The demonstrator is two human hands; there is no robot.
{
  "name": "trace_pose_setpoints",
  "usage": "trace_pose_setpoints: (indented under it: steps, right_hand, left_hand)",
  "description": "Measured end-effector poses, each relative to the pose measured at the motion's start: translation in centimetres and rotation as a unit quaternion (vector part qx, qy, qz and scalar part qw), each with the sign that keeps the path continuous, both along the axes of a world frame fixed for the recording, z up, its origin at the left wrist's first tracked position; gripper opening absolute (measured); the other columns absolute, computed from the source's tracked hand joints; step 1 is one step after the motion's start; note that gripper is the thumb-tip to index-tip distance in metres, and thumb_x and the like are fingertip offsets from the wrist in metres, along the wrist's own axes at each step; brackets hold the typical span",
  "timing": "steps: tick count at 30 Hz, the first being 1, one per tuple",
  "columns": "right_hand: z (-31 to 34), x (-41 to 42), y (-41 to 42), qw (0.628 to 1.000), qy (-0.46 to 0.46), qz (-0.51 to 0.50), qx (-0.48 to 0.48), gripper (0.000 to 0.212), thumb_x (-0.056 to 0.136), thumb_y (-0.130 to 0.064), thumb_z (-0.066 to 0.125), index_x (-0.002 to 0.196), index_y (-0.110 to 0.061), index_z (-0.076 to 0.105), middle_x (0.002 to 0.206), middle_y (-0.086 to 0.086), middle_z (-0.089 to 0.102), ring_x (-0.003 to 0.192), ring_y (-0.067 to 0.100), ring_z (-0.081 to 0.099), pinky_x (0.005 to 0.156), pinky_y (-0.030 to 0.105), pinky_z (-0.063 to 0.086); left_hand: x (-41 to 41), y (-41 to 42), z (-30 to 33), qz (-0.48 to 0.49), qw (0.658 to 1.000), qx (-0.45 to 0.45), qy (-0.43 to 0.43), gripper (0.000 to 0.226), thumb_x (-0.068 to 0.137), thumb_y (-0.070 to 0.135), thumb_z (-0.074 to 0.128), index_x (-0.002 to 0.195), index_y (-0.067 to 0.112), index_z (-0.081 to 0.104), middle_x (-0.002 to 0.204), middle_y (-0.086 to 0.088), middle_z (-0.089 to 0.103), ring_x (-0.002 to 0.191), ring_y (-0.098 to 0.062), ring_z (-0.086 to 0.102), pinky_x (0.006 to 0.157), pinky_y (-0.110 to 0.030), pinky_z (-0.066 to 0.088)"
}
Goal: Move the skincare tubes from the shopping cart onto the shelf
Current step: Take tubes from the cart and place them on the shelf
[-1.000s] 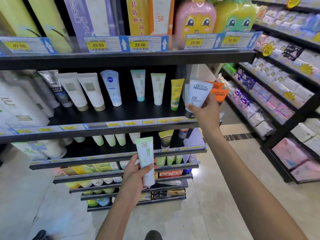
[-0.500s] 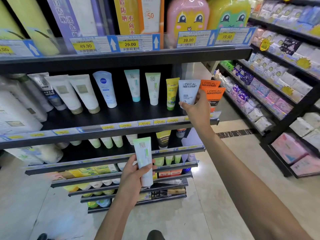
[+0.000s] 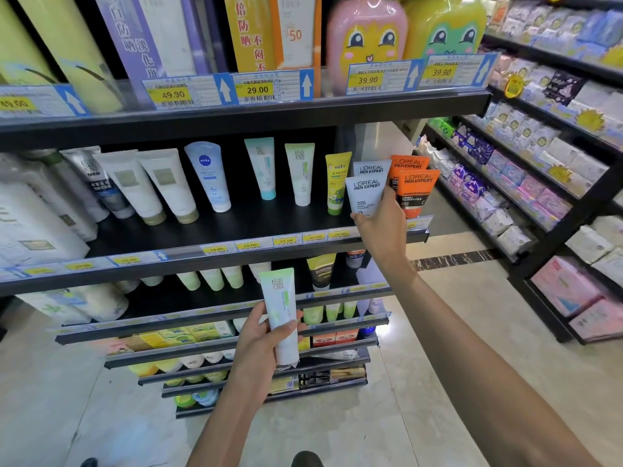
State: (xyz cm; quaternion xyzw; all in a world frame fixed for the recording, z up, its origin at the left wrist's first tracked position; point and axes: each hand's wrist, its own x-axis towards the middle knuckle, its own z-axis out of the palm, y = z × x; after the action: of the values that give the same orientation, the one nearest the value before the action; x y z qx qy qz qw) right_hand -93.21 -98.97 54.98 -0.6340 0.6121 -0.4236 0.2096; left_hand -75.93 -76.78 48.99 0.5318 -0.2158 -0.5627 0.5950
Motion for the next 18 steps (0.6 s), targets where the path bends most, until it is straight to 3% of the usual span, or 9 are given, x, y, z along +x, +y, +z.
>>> trace_pose_setpoints:
  steps: [9,18]
  right_hand:
    - [0.4,-0.5,-0.2,1.000,0.010,-0.026,0.006,0.059,0.082,-0.017,0.085,0.127,-0.010,0.049,0.127,0.008,0.065,0.114,0.027,0.063,0.076,0.031,0.049]
    - [0.4,-0.9,0.2,1.000,0.009,-0.023,-0.001,0.048,0.083,-0.020,0.083,0.118,-0.009,0.052,0.124,0.007,0.068,0.111,0.024,0.064,0.073,0.026,0.042]
  left_hand:
    - [0.1,0.5,-0.2,-0.002,1.000,-0.003,0.004,0.057,0.088,-0.008,0.066,0.135,0.022,0.055,0.116,-0.012,0.075,0.100,-0.032,0.073,0.087,-0.047,0.057]
    - [0.0,0.5,0.1,-0.015,1.000,-0.005,-0.007,0.057,0.089,-0.007,0.066,0.136,0.023,0.054,0.115,-0.010,0.076,0.097,-0.026,0.074,0.093,-0.051,0.056]
